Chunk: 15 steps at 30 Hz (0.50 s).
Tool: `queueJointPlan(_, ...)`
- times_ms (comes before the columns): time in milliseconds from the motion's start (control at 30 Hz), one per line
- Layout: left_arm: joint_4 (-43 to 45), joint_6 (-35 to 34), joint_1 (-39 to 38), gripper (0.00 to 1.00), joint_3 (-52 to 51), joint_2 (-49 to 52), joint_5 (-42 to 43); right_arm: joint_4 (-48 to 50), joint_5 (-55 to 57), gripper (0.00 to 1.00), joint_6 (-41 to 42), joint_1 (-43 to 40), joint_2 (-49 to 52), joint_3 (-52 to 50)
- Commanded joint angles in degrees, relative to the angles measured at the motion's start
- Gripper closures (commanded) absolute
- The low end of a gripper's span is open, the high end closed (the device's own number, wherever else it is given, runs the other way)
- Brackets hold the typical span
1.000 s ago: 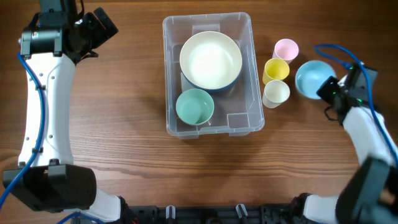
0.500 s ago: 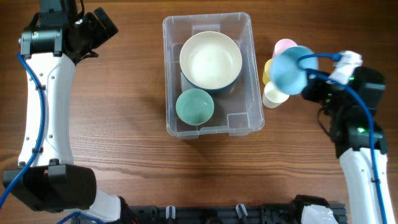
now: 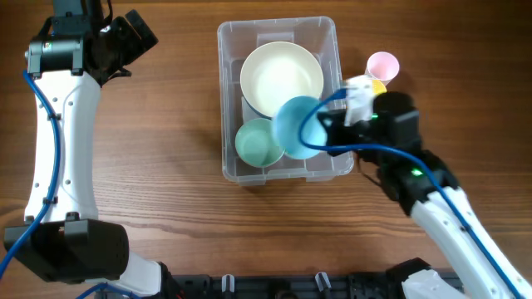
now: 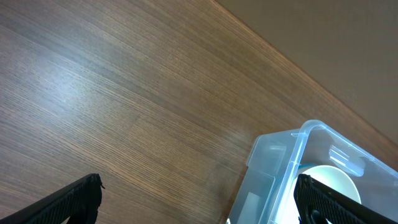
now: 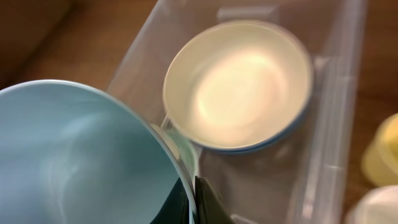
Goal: Pack container
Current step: 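Carry the light blue bowl into the bin onto the green bowl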
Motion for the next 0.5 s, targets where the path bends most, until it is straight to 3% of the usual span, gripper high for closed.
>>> queueJointPlan(0,0.0,-0.5,0.3,0.00,0.6,-1.3,0.7,2.4,2.3,0.96,-0.7,4.8,5.8,0.9)
queueJointPlan(233,0.0,-0.5,0.3,0.00,0.6,-1.3,0.7,8.1,2.8,0.96,-0.6,11.1,14.3,0.9)
queueJointPlan(467,0.0,-0.5,0.3,0.00,0.6,-1.3,0.7,9.6,6.2,0.96,-0.6,13.1,16.2,0.9)
